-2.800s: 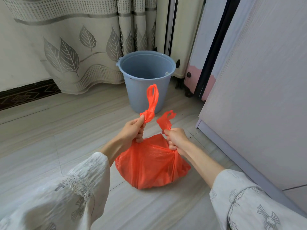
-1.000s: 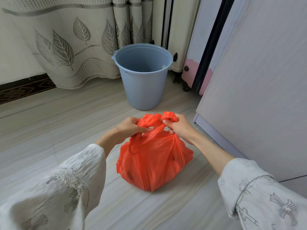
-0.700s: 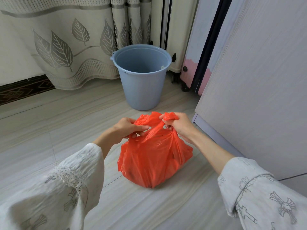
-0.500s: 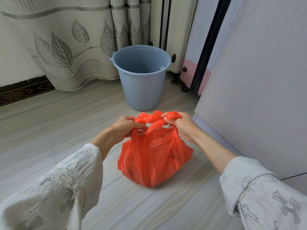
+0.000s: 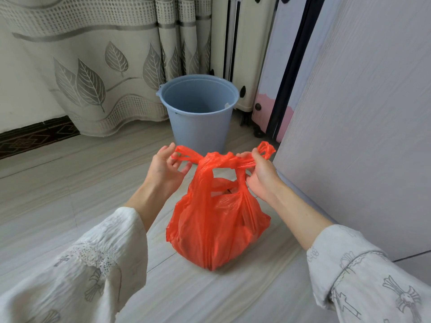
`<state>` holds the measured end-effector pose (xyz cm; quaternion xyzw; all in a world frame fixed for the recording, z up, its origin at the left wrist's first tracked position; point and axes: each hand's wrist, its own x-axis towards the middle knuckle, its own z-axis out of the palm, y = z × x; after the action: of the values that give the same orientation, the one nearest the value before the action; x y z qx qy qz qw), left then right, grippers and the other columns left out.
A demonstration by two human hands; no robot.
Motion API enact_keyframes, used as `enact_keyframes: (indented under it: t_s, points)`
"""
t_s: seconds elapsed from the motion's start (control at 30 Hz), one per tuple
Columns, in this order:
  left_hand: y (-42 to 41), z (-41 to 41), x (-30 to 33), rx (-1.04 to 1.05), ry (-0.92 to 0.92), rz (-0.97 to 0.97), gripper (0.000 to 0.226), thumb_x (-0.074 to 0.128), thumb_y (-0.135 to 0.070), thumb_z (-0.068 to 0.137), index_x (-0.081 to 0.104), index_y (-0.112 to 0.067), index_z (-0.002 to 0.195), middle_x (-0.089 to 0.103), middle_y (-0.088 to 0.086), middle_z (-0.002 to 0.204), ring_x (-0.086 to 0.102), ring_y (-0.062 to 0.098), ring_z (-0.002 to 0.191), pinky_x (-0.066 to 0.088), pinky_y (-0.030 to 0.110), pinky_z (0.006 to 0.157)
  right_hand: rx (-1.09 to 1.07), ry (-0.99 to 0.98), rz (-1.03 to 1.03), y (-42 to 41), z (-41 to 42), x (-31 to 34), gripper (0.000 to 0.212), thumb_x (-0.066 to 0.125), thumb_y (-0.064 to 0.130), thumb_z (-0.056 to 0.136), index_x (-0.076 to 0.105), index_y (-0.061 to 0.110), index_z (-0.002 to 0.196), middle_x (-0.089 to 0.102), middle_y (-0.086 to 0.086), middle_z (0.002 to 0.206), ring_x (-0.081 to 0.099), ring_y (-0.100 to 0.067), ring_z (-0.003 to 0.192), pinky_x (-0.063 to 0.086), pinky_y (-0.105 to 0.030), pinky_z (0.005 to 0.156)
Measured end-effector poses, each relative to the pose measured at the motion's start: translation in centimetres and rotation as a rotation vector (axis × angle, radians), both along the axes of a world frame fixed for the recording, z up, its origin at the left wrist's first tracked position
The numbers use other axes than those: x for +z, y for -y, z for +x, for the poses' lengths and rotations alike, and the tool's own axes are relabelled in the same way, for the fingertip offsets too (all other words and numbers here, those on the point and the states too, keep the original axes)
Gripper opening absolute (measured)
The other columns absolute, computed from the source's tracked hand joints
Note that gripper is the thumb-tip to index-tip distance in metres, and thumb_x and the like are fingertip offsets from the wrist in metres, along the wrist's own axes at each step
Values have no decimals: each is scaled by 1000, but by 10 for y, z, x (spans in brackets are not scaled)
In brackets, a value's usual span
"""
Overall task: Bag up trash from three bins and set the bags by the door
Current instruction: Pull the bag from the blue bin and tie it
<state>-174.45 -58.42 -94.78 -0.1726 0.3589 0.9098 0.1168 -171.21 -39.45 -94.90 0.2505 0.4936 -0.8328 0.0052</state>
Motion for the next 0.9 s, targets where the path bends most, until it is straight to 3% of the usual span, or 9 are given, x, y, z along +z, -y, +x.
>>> enact_keyframes:
  t_s: [0.1,0.17,0.23,0.4,0.6,0.7,0.77,0.83,0.9]
  points:
    - [-2,-6,3,157,94,111,18,46,-3,90,39,-18,98,38,3,70,44,13,61,49,30,66,-152,3,-285,-5,-6,7,44,27,33,101,41,12,65,62,-9,55,58,-25,71,47,-34,67]
    - [-1,-13,2,214,158,72,18,40,3,90,38,-15,90,32,3,66,34,13,48,39,22,43,-224,33,-353,-12,-4,7,44,24,31,101,35,12,63,46,-7,45,49,-25,59,46,-38,68]
    - [2,-17,0,249,184,3,26,30,9,87,36,-16,81,29,1,61,24,11,38,24,15,36,-268,89,-337,-22,-1,3,42,20,22,99,28,14,59,30,-1,32,33,-20,46,44,-35,63]
    - [28,-13,-19,359,296,-251,33,18,14,82,29,-13,66,30,2,59,18,10,29,15,10,37,-380,257,-152,-57,9,-18,33,8,10,89,21,20,60,16,3,31,11,-12,21,19,-21,43]
    - [56,-11,-40,442,346,-314,34,13,14,80,28,-15,68,28,2,60,18,8,25,16,8,36,-475,349,-25,-84,24,-35,30,11,4,84,21,20,61,14,6,23,10,-10,18,22,-5,37]
    - [55,-5,-44,428,311,-313,34,14,13,81,29,-16,72,30,1,61,19,9,37,17,10,34,-467,344,41,-86,25,-33,31,15,4,88,24,17,60,18,5,25,11,-9,18,23,-6,37]
    - [51,-2,-44,388,244,-306,34,19,13,84,33,-17,78,33,2,64,21,10,47,21,13,35,-454,315,24,-86,24,-34,36,21,18,96,27,16,61,21,3,30,14,-9,19,24,-13,39]
    - [51,-4,-41,363,210,-246,27,29,10,88,38,-15,92,38,3,68,29,11,52,30,21,41,-428,273,-20,-86,23,-33,44,21,36,99,32,14,64,29,1,32,25,-12,23,30,-23,47]
    - [50,-6,-38,332,207,-114,10,44,-1,89,43,-11,89,41,3,70,41,12,57,40,25,52,-412,204,-65,-86,19,-29,46,27,45,98,41,11,71,48,-7,53,46,-16,43,42,-30,55]
